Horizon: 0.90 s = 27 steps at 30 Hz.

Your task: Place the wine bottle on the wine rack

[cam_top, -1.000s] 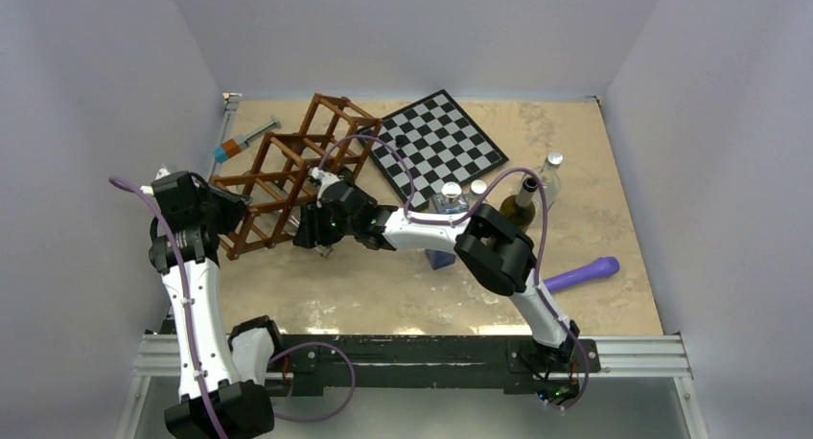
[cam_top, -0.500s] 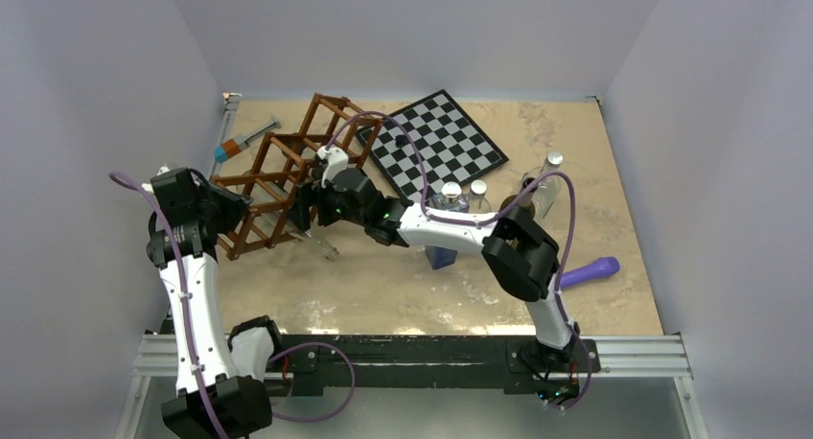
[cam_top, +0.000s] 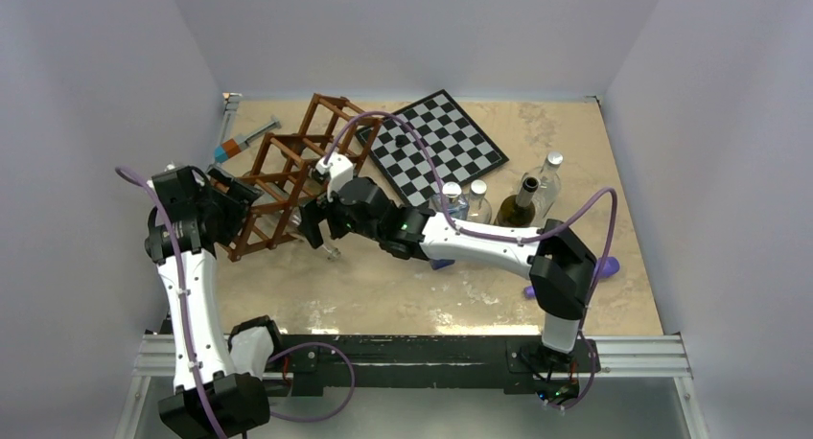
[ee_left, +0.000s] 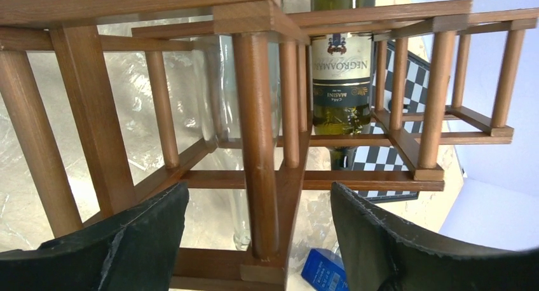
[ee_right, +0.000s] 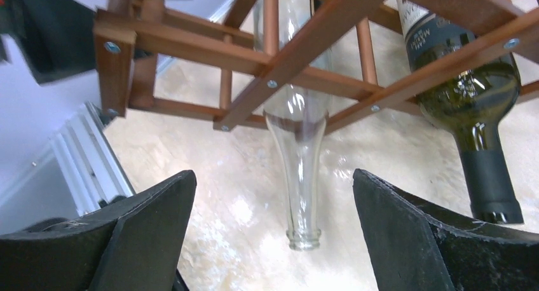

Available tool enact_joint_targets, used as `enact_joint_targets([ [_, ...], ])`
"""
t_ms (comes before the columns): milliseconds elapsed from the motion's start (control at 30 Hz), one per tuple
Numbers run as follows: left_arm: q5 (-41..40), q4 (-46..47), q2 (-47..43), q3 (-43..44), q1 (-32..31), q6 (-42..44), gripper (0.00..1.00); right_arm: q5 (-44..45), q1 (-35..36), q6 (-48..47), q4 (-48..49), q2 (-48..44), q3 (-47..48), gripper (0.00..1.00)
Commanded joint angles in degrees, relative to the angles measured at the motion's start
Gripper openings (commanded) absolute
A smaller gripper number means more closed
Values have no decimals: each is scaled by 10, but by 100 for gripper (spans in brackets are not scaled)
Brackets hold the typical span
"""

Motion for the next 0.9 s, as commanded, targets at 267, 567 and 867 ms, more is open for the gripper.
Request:
enact_joint_targets([
  [267, 11, 3, -6, 35, -3, 25, 56, -11, 13, -50, -100, 80, 34, 82],
  [567, 31, 18, 6, 22, -3, 25, 30, -25, 12, -66, -90, 136, 58, 60],
  [867, 37, 19, 7, 15, -3, 28, 0, -32, 13, -76, -85, 163, 97, 17],
])
